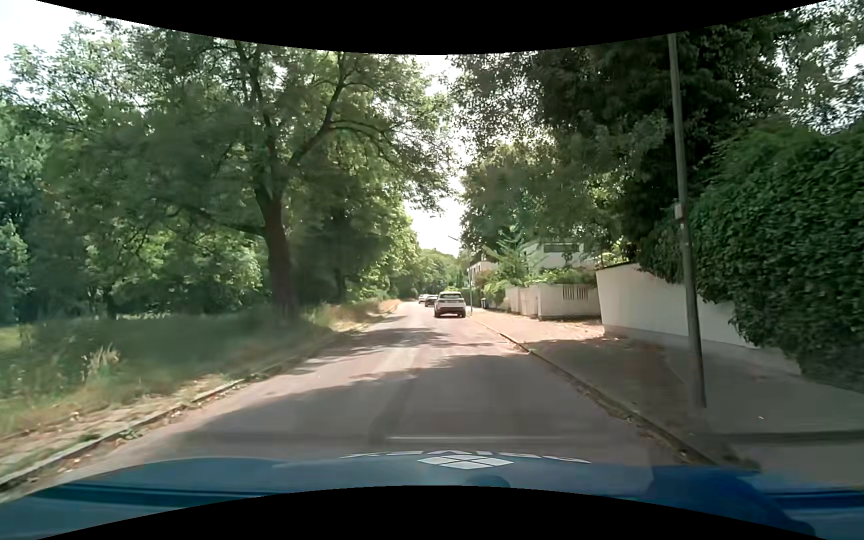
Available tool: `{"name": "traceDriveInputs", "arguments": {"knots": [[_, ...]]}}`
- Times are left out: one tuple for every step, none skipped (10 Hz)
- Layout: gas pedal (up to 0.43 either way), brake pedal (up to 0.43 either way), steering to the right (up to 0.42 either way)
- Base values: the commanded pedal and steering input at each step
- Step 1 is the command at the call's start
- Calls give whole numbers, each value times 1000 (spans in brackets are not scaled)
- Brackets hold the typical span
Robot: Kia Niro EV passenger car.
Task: Follow the waypoints while adhering to traffic rules and regulations
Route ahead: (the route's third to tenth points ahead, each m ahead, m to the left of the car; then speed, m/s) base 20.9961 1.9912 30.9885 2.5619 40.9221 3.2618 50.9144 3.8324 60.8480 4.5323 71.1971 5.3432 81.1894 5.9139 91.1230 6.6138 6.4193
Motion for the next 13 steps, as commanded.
{"name": "traceDriveInputs", "arguments": {"knots": [[150, 0, -44], [150, 0, -44], [150, 0, -44], [157, 0, -44], [169, 0, -44], [169, 0, -44], [177, 0, -44], [177, 0, -44], [177, 0, -42], [177, 0, -39], [177, 0, -34], [177, 0, -29], [177, 0, -27]]}}
